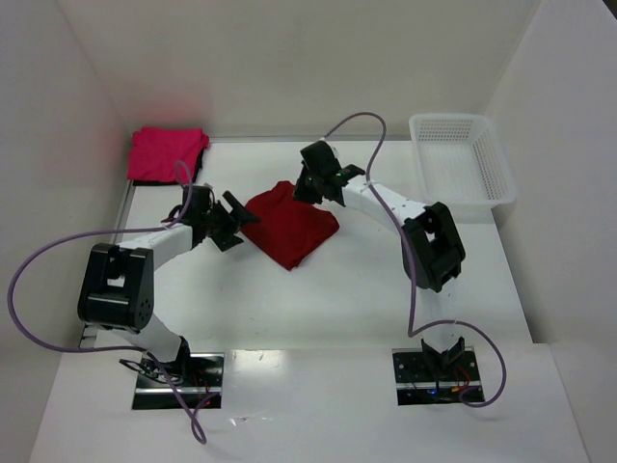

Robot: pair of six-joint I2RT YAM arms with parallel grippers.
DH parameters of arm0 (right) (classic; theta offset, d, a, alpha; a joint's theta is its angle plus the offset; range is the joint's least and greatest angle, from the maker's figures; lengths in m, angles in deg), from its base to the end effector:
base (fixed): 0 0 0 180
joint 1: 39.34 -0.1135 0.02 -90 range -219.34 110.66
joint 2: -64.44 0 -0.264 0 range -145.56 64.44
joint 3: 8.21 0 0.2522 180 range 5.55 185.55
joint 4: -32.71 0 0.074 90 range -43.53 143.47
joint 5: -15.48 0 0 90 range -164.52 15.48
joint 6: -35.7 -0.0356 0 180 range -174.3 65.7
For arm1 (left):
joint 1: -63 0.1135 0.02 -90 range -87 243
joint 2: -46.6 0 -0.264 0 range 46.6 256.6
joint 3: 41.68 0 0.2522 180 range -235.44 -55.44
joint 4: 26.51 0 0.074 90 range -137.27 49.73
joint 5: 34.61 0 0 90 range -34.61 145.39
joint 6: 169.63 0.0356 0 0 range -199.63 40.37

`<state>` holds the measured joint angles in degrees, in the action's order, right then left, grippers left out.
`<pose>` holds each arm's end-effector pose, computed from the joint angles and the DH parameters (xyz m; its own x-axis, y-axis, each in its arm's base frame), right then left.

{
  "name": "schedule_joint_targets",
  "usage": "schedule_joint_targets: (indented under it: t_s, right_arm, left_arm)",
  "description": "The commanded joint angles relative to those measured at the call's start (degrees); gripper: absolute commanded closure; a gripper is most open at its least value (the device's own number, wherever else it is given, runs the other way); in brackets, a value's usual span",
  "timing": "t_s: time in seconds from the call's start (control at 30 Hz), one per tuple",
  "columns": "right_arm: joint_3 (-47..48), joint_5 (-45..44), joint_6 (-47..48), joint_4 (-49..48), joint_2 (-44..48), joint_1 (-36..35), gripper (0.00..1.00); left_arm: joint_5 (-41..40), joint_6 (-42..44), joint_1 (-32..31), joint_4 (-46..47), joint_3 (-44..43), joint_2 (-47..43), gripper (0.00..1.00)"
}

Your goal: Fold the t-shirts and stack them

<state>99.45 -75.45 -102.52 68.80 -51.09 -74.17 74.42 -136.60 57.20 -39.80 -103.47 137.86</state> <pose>0.3800 0.2637 0.2411 -0.7983 0.3529 -0.4880 0.0508 0.8469 0.5293 0.3216 -0.0443 0.1803 -0.6479 -0.7308 -0.2146 -0.3844 0.5570 -0.7362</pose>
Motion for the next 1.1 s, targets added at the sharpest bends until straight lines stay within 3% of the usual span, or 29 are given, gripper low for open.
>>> schedule_joint_targets:
  t_s: [0.0,0.2,0.5,0.63,0.83,1.07]
  right_arm:
    - [4.8,-4.2,14.2,5.3,-3.2,0.4,1.00]
    - [4.8,-6.4,21.4,7.3,-7.4,0.4,1.00]
    - [2.2,-4.8,22.7,6.1,-10.9,0.4,1.00]
    - [1.6,-3.6,17.0,9.7,-13.0,0.4,1.00]
    - [-5.9,1.5,8.0,7.2,-9.9,0.4,1.00]
    - [-7.9,2.8,5.9,6.1,-6.0,-0.2,1.00]
  left_arm:
    - [1.0,-0.2,-1.0,2.5,0.0,0.8,0.08]
    - [-2.3,-0.2,-1.6,0.7,0.0,2.4,0.08]
    - [-2.9,-1.4,-4.5,1.5,-0.6,5.8,0.08]
    - [-2.9,-3.7,-5.5,4.4,-0.1,7.5,0.08]
    - [-5.0,-6.8,-7.2,8.4,0.0,9.9,0.08]
    - [-5.6,-10.0,-8.3,14.1,0.6,11.7,0.08]
